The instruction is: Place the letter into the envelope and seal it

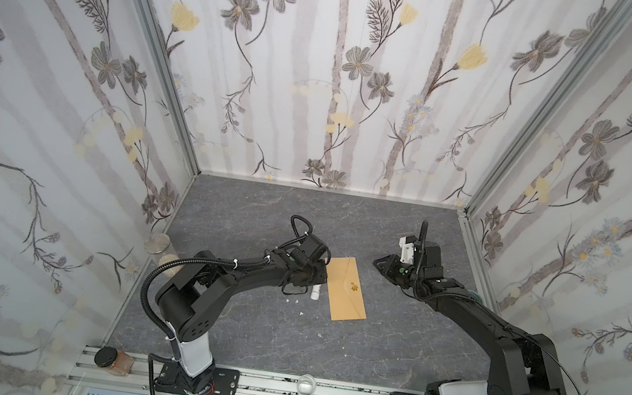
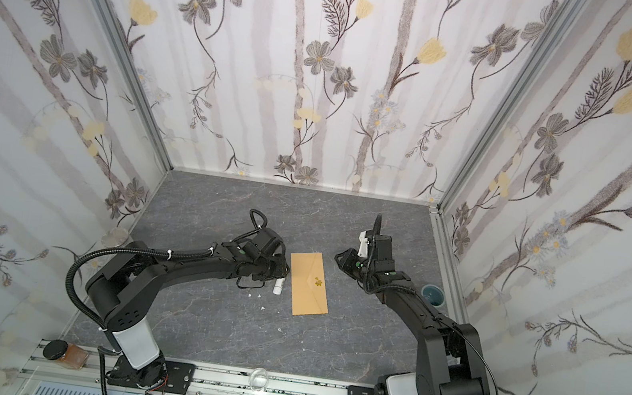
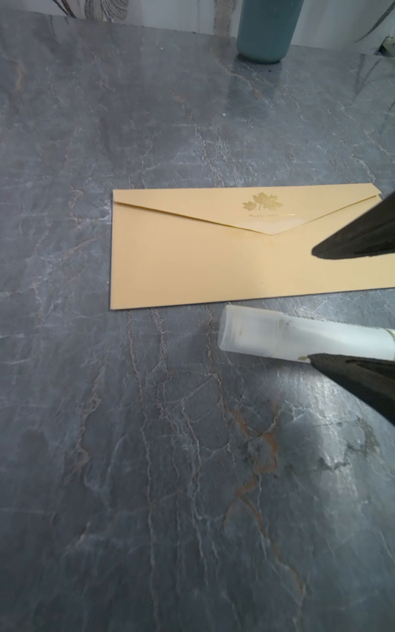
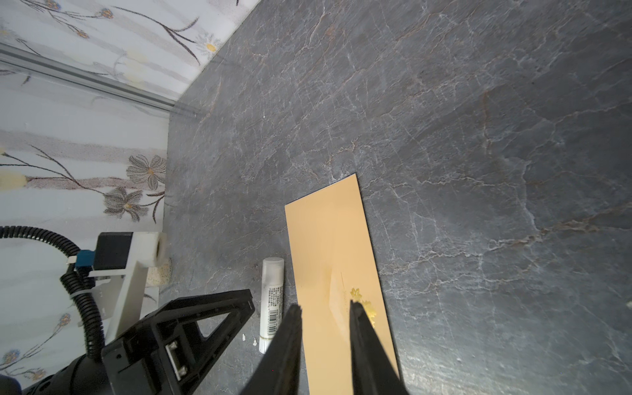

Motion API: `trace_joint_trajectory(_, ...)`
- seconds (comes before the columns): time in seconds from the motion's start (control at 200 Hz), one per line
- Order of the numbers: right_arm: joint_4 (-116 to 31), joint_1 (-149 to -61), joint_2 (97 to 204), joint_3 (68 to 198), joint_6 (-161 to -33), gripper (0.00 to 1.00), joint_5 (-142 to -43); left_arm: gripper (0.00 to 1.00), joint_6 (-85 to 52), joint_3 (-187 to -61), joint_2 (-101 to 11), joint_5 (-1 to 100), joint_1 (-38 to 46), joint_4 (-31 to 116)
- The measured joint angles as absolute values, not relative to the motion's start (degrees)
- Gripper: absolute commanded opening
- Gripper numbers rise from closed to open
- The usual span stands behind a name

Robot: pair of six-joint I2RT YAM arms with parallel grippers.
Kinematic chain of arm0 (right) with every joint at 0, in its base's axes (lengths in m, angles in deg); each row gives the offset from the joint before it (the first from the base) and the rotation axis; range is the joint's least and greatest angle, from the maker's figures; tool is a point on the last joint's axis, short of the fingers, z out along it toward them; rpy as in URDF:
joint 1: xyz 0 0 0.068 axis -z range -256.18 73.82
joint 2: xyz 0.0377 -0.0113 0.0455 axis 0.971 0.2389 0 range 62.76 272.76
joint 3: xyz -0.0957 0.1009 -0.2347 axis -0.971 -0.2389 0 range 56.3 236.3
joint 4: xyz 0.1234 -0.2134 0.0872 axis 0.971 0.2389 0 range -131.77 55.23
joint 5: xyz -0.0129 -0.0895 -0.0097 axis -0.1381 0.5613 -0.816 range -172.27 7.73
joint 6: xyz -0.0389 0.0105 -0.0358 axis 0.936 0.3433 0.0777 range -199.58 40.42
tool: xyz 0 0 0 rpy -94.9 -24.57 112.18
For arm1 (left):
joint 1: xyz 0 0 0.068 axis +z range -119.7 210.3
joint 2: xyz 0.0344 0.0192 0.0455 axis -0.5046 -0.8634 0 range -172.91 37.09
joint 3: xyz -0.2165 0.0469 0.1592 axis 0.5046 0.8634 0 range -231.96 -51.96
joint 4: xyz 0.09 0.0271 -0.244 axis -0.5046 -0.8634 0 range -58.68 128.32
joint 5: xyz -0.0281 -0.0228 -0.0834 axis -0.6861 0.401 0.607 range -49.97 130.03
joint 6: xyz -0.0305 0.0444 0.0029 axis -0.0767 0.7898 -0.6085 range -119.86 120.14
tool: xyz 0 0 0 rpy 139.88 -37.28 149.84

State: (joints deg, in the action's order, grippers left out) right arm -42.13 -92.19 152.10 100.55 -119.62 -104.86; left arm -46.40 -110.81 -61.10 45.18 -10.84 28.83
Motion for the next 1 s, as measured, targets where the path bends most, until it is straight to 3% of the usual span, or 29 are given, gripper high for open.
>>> trace_joint_trajectory(0.315,-41.21,-89.81,148.36,101.84,-117.95,0.26,-103.40,0.50,-43.95,-108.47,-50.17,36.96,-6.60,26.79)
trace_joint_trajectory(0.38,-41.27,-88.78,146.92,102.17,-116.58,0.26,-101.08,0.60,-41.22,-109.19,-47.77,32.98,-5.40,26.79)
trace_joint_trajectory(0.405,-41.36,-88.30,146.28,102.26,-115.88,0.27,-99.86,0.75,-39.91,-109.54,-47.11,31.45,-4.92,26.90)
trace_joint_trajectory(0.425,-41.51,-88.04,145.93,102.28,-115.40,0.30,-99.05,0.95,-38.44,-109.91,-46.50,30.03,-4.42,27.08)
trace_joint_trajectory(0.435,-41.54,-87.90,145.71,102.28,-115.09,0.31,-98.50,0.99,-37.77,-110.07,-46.28,29.44,-4.22,27.14)
trace_joint_trajectory(0.55,-42.48,-86.64,144.03,102.04,-111.40,0.51,-91.29,1.00,-30.60,-111.58,-44.67,22.64,-1.31,28.76)
trace_joint_trajectory(0.575,-43.09,-86.46,143.75,101.75,-110.35,0.71,-89.74,1.00,-28.72,-111.58,-44.30,21.25,-0.59,29.11)
trace_joint_trajectory(0.595,-43.57,-86.22,143.59,101.49,-109.91,0.80,-88.86,1.00,-27.23,-111.51,-43.81,20.17,0.24,29.20)
trace_joint_trajectory(0.61,-44.01,-86.07,143.44,101.25,-109.30,0.95,-87.84,1.00,-26.20,-111.27,-43.31,19.37,1.00,29.44)
trace_joint_trajectory(0.625,-44.42,-85.92,143.33,101.01,-108.82,0.99,-87.12,1.00,-25.46,-110.92,-42.83,18.86,1.70,29.96)
trace_joint_trajectory(0.779,-49.54,-83.93,142.79,97.45,-104.53,1.00,-79.27,1.00,-19.06,-103.44,-36.14,13.49,10.40,36.96)
trace_joint_trajectory(0.999,-59.17,-82.37,141.50,90.24,-99.83,1.00,-69.08,1.00,-10.64,-86.42,-32.19,15.10,19.76,56.45)
